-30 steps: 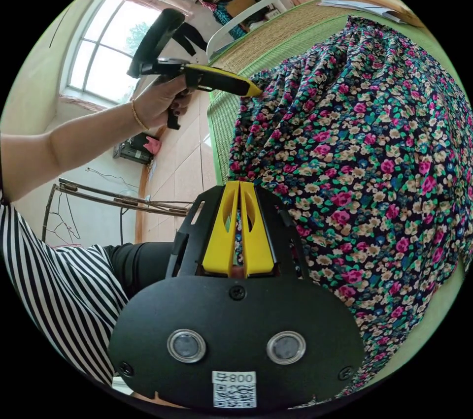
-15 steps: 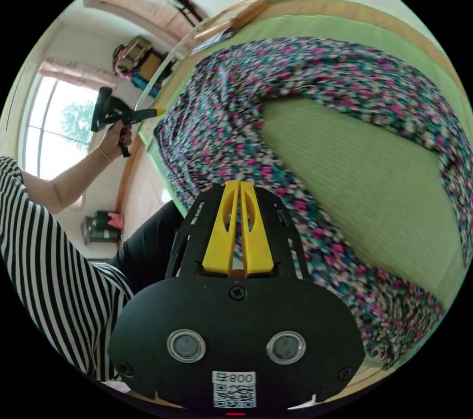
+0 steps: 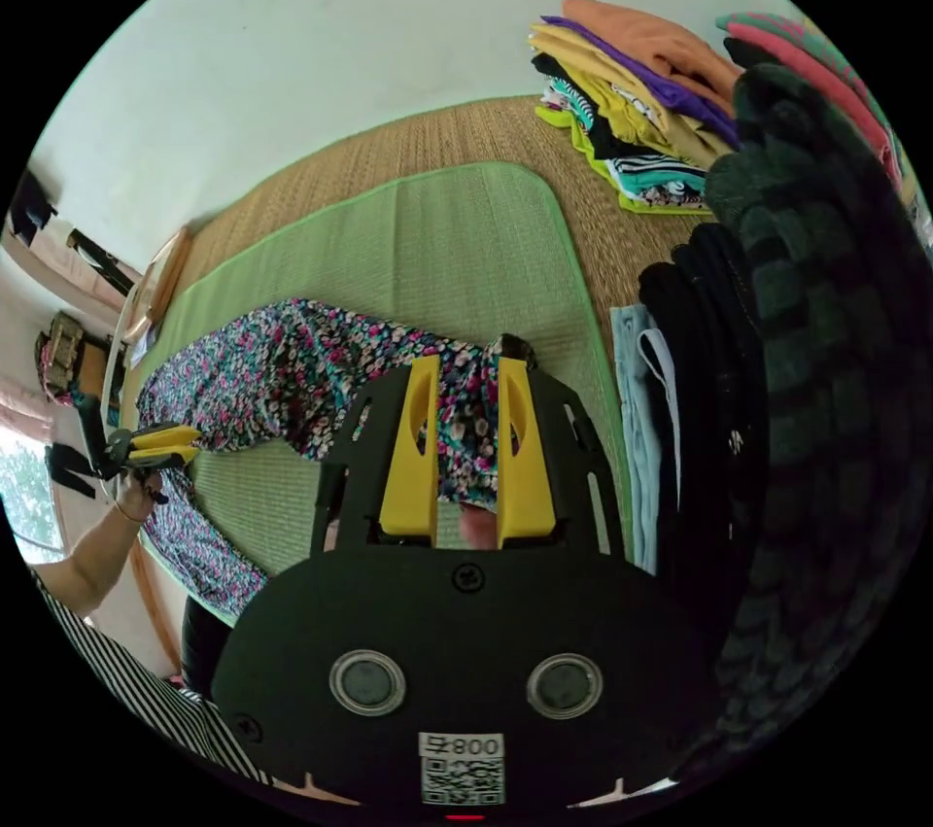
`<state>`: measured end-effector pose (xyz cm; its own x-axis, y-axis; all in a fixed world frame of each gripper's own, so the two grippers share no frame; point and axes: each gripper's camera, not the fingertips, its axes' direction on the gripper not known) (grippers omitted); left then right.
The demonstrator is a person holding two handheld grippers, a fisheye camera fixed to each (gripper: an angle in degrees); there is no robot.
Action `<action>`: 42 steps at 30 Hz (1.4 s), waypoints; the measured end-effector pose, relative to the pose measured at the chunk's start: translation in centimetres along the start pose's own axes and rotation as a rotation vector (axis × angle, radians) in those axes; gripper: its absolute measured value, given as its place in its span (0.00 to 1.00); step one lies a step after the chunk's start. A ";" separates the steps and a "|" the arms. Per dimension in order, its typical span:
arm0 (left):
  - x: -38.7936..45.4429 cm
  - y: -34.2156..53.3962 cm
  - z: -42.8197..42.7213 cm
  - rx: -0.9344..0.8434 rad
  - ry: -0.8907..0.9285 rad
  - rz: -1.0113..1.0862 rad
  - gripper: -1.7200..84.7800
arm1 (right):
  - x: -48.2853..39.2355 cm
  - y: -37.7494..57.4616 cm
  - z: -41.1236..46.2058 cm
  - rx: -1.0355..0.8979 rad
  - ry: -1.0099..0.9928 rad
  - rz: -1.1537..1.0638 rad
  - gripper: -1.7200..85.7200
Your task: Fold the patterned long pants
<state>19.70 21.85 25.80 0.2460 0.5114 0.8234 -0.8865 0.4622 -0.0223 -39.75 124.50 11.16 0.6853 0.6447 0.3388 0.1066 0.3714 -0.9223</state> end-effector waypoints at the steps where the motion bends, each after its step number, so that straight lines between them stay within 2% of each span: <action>1: 0.6 -1.2 1.0 -0.049 -0.038 0.028 0.09 | 0.2 -0.6 0.8 -0.031 0.025 0.000 0.11; 5: 2.2 -3.7 2.4 -0.118 -0.150 0.079 0.04 | 0.7 -1.7 2.7 -0.135 0.088 0.004 0.04; 10: 3.2 -5.2 1.5 -0.094 -0.136 0.081 0.03 | 0.7 -3.1 -4.3 0.021 0.096 -0.035 0.04; 13: 3.9 -5.9 1.2 -0.078 -0.109 0.081 0.03 | 1.1 -4.4 -7.5 0.033 0.086 -0.043 0.06; 17: 4.4 -7.0 2.1 -0.109 -0.096 0.061 0.03 | 1.8 -5.4 -5.9 -0.100 0.155 -0.035 0.09; 22: 5.3 -8.5 1.4 -0.066 -0.072 0.064 0.03 | 0.9 -4.1 -6.6 -0.040 0.161 -0.054 0.08; 29: 4.8 -11.7 0.8 0.005 -0.061 0.011 0.03 | 2.1 -3.4 -1.7 -0.188 0.189 -0.041 0.06; 33: 4.0 -13.4 1.1 0.006 -0.091 -0.029 0.03 | 2.8 -2.4 -3.3 -0.121 0.162 0.005 0.04; 37: 3.7 -15.0 1.3 0.020 -0.085 -0.035 0.03 | 1.4 -1.5 -5.4 -0.037 0.302 -0.073 0.06; 39: 3.8 -15.5 1.5 0.017 -0.085 -0.033 0.03 | 1.0 -2.0 -4.8 -0.068 0.343 -0.099 0.07; 42: 4.0 -16.4 1.9 0.002 -0.099 -0.030 0.03 | 1.4 -2.9 -3.1 -0.160 0.294 -0.091 0.06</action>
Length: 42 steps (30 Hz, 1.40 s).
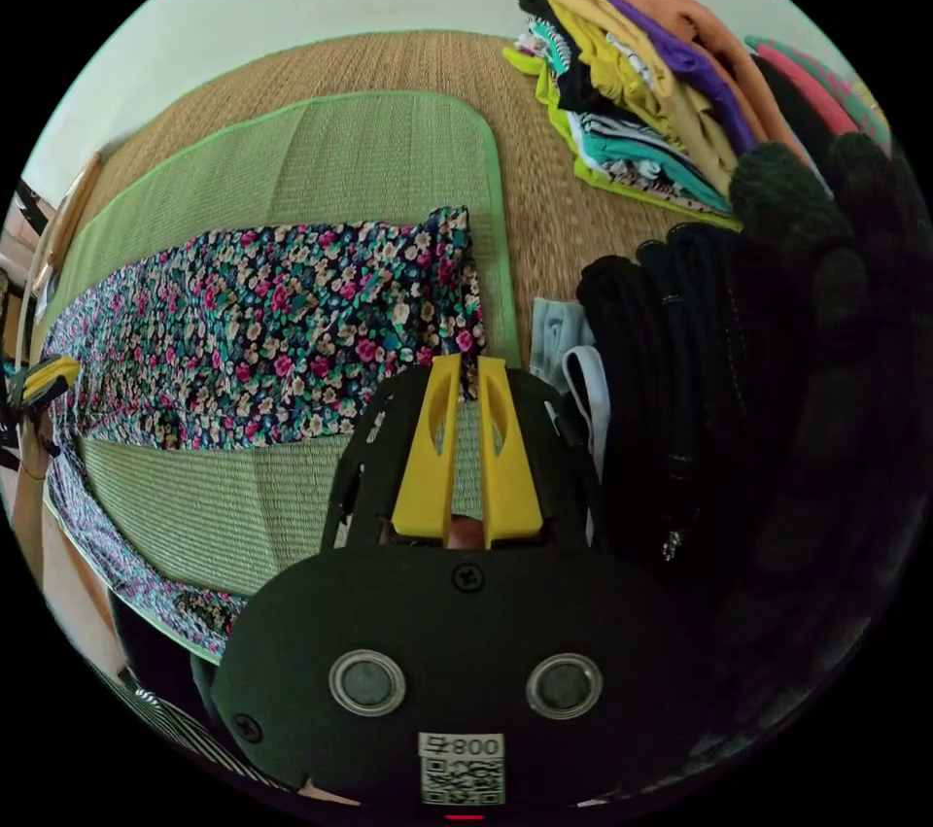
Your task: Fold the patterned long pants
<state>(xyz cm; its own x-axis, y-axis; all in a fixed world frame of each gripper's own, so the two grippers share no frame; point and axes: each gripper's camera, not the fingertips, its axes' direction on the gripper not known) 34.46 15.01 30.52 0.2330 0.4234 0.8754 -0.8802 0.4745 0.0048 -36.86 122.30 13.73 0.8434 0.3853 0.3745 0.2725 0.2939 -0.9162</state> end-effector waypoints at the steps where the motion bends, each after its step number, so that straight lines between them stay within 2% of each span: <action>1: 0.1 -0.3 0.1 -0.004 -0.008 0.000 0.03 | 0.1 0.0 -0.2 0.014 -0.003 0.008 0.05; 6: -0.2 -1.1 0.2 -0.001 0.002 -0.019 0.03 | -0.1 0.9 -2.5 0.012 0.056 -0.022 0.03; 10: -0.4 -1.5 0.3 0.003 -0.004 -0.026 0.03 | 1.4 3.1 -4.4 0.046 0.013 0.011 0.03; 13: -0.5 -1.9 0.4 -0.003 -0.001 -0.032 0.03 | 1.6 3.8 -3.7 0.007 0.016 0.006 0.04; 20: -1.7 -2.8 -0.4 0.041 -0.033 -0.073 0.03 | 0.7 4.7 -6.0 0.068 0.077 0.062 0.07; 25: -3.4 -3.2 1.3 -0.042 -0.054 -0.120 0.03 | 0.3 5.1 -7.8 0.138 0.063 0.107 0.07; 31: -4.1 -2.7 1.4 0.019 -0.015 -0.153 0.02 | -2.1 1.4 -7.1 0.175 0.011 0.005 0.02; 35: -5.1 -2.7 2.3 -0.014 -0.053 -0.191 0.02 | -1.6 -3.3 -2.4 0.014 0.020 0.003 0.02; 40: -5.7 -2.2 2.3 0.008 -0.050 -0.220 0.02 | -0.4 -5.7 -3.5 0.015 0.018 -0.016 0.02; 42: -5.5 -1.2 1.7 0.051 -0.023 -0.225 0.02 | -0.7 -4.9 -5.1 0.073 0.037 -0.037 0.02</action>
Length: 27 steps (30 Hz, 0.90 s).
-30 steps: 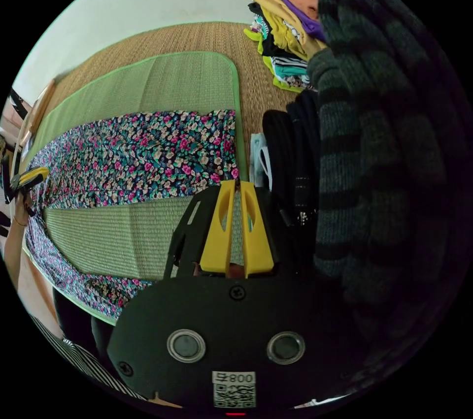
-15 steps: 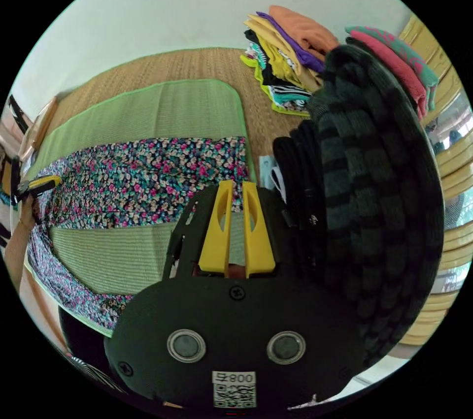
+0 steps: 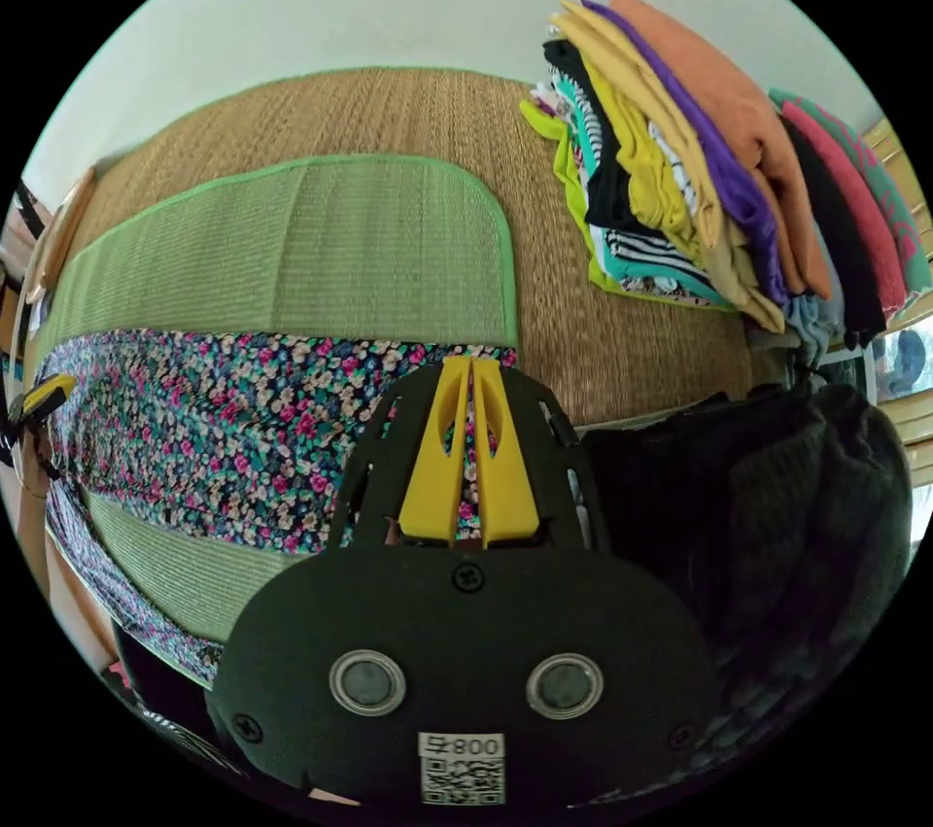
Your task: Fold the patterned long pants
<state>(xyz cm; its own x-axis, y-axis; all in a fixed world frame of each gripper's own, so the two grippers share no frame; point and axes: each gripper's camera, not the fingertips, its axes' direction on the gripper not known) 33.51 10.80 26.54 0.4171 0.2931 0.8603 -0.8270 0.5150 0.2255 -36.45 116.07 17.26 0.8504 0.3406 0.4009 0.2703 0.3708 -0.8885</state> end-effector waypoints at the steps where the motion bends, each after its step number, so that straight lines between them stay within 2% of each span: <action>1: 0.0 1.1 -0.5 0.029 0.037 -0.014 0.02 | -0.4 1.0 -1.3 0.033 -0.034 -0.017 0.02; 6: 0.2 6.9 -1.1 0.025 0.075 -0.062 0.02 | -5.4 8.2 -3.7 0.090 -0.154 -0.166 0.02; 8: -0.1 8.8 0.3 -0.104 0.031 -0.098 0.02 | -7.4 10.4 -1.4 0.000 -0.111 -0.222 0.02; 10: -0.5 9.7 0.3 -0.074 0.078 -0.129 0.02 | -6.7 11.1 -1.9 0.048 -0.122 -0.165 0.02; 14: -0.3 10.4 0.2 -0.083 0.036 -0.110 0.02 | -5.4 10.9 -3.2 0.039 -0.170 -0.162 0.02; 16: -0.5 10.6 0.7 -0.102 0.044 -0.097 0.02 | -5.2 10.9 -1.8 -0.032 -0.177 -0.175 0.02; 19: -0.7 11.0 0.3 -0.081 0.078 -0.123 0.03 | -3.2 11.3 -2.8 -0.034 -0.261 -0.122 0.03; 22: 0.7 11.6 -0.4 -0.038 0.155 -0.033 0.04 | -1.0 13.4 -5.8 0.020 -0.240 -0.093 0.04; 27: 3.2 13.3 0.3 -0.126 0.149 0.096 0.06 | 3.8 18.9 -8.2 -0.027 -0.215 0.011 0.09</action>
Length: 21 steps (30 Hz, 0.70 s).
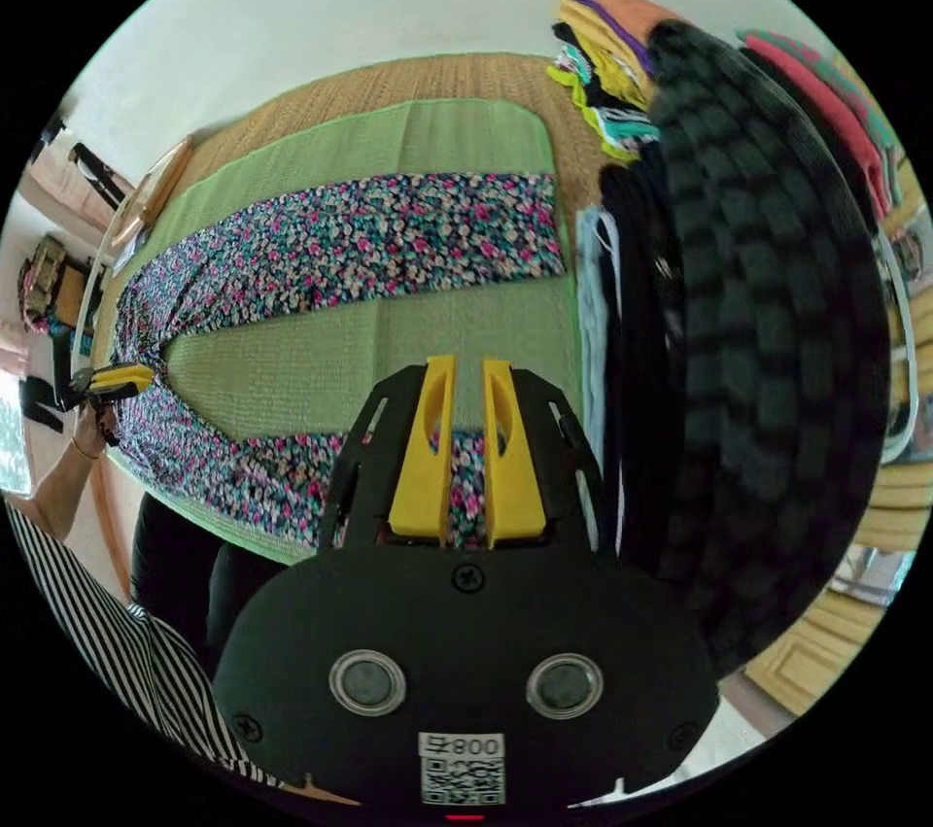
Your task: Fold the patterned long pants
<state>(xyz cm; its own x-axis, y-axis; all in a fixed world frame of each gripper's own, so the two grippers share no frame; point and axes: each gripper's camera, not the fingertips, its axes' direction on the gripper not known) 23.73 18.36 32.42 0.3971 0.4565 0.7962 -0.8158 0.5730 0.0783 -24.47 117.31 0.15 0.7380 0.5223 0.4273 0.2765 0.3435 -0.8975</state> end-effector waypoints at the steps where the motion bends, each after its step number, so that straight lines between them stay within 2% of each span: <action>1: 0.3 0.3 0.5 -0.030 -0.006 0.012 0.06 | 0.9 1.3 -0.2 -0.018 0.004 0.028 0.09; 7: 2.0 1.3 3.0 -0.168 -0.096 0.070 0.06 | 2.4 6.3 -0.2 -0.128 0.050 0.087 0.11; 14: 3.5 1.4 3.8 -0.169 -0.141 0.147 0.05 | 4.4 14.3 -2.6 -0.117 0.066 0.229 0.11; 17: 3.8 1.5 4.8 -0.196 -0.194 0.179 0.04 | 5.3 15.7 -1.8 -0.126 -0.012 0.245 0.11; 21: 3.9 1.8 5.3 -0.225 -0.176 0.169 0.03 | 5.7 16.0 -0.8 -0.144 0.012 0.241 0.11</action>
<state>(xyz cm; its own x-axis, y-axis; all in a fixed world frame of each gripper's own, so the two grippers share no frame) 21.59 17.55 38.83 0.1688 0.4446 0.8797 -0.7431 0.6438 -0.1827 -15.32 125.19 -11.89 0.8002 0.5657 0.1993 0.1762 0.0959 -0.9797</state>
